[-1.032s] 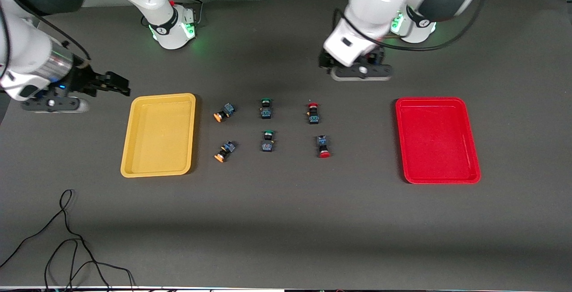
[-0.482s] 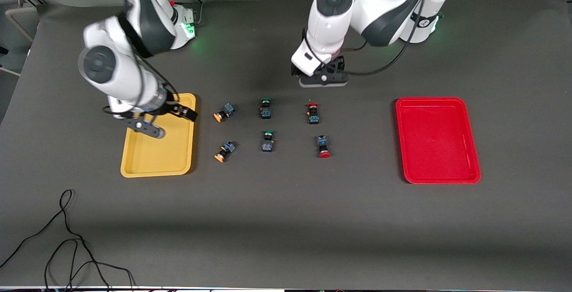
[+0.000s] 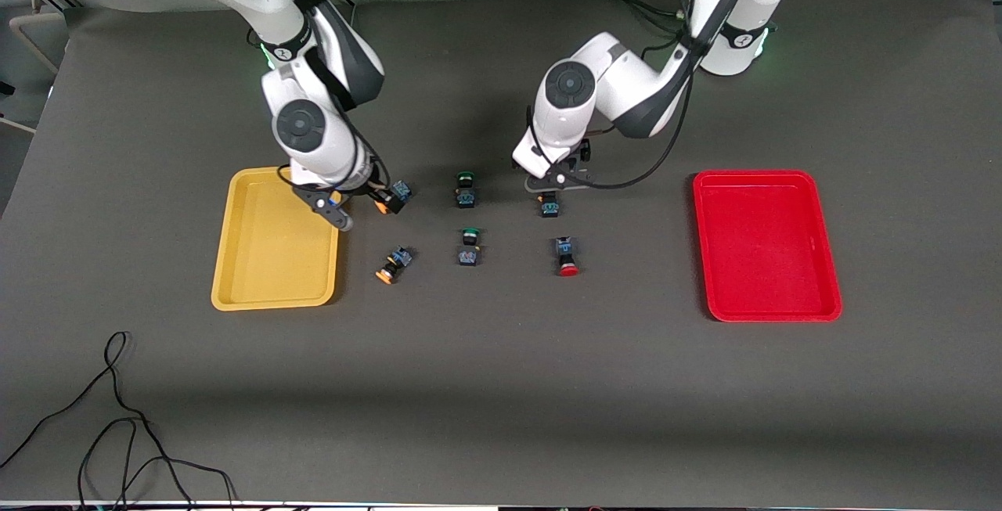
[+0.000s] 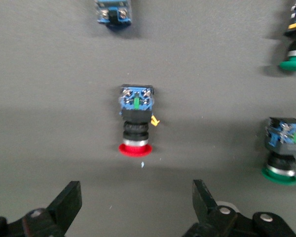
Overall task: Place red and yellow buttons in trays
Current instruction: 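Grasp an orange button with the right gripper while the left gripper grasps a red button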
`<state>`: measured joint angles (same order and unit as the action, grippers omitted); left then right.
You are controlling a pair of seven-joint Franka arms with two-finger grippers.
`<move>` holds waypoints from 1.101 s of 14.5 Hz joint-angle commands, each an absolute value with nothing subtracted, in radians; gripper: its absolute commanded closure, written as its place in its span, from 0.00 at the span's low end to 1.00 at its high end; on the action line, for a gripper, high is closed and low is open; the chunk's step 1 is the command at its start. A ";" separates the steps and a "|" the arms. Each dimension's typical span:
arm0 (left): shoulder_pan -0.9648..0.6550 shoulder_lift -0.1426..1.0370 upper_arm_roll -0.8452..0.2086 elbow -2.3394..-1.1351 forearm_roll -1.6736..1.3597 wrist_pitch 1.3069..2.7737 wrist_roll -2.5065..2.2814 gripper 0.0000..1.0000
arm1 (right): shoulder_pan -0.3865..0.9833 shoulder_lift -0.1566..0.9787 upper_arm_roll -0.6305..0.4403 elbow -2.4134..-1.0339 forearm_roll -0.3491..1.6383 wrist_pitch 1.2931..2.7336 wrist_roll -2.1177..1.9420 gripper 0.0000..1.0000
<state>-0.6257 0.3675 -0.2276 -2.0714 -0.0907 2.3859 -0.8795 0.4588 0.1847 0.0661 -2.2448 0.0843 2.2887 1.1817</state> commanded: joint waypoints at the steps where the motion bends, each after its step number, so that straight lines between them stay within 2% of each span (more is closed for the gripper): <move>1: -0.653 0.432 -0.213 -2.060 -0.051 2.446 -0.919 0.00 | 0.477 0.222 0.055 -2.310 0.098 2.432 1.215 0.00; 4: -0.652 0.477 -0.209 -2.057 -0.011 2.491 -0.919 0.00 | 0.494 0.241 0.054 -2.382 0.098 2.560 1.215 0.00; 8: -0.649 0.526 -0.204 -2.051 0.048 2.534 -0.919 0.01 | 0.497 0.290 0.055 -2.393 0.098 2.609 1.216 0.00; 9: -0.649 0.529 -0.203 -2.051 0.048 2.533 -0.919 0.13 | 0.499 0.296 0.055 -2.395 0.098 2.609 1.216 0.00; 10: -0.646 0.529 -0.202 -2.051 0.048 2.533 -0.919 0.39 | 0.506 0.307 0.055 -2.396 0.098 2.611 1.216 0.00; 12: -0.644 0.529 -0.202 -2.051 0.048 2.533 -0.920 0.79 | 0.518 0.319 0.055 -2.396 0.098 2.617 1.216 0.01; 13: -0.643 0.529 -0.201 -2.049 0.048 2.533 -0.920 0.90 | 0.518 0.321 0.055 -2.398 0.098 2.617 1.216 0.07; 15: -0.640 0.529 -0.202 -2.043 0.046 2.525 -0.922 0.94 | 0.518 0.321 0.055 -2.398 0.098 2.617 1.216 0.24; 16: -0.638 0.525 -0.202 -2.037 0.045 2.514 -0.922 0.95 | 0.518 0.321 0.055 -2.398 0.098 2.615 1.216 0.36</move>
<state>-0.6314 0.5274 -0.2092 -2.0562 0.0279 2.5308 -0.8936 0.5025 0.3201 0.0658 -2.3946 0.0849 2.5960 1.1979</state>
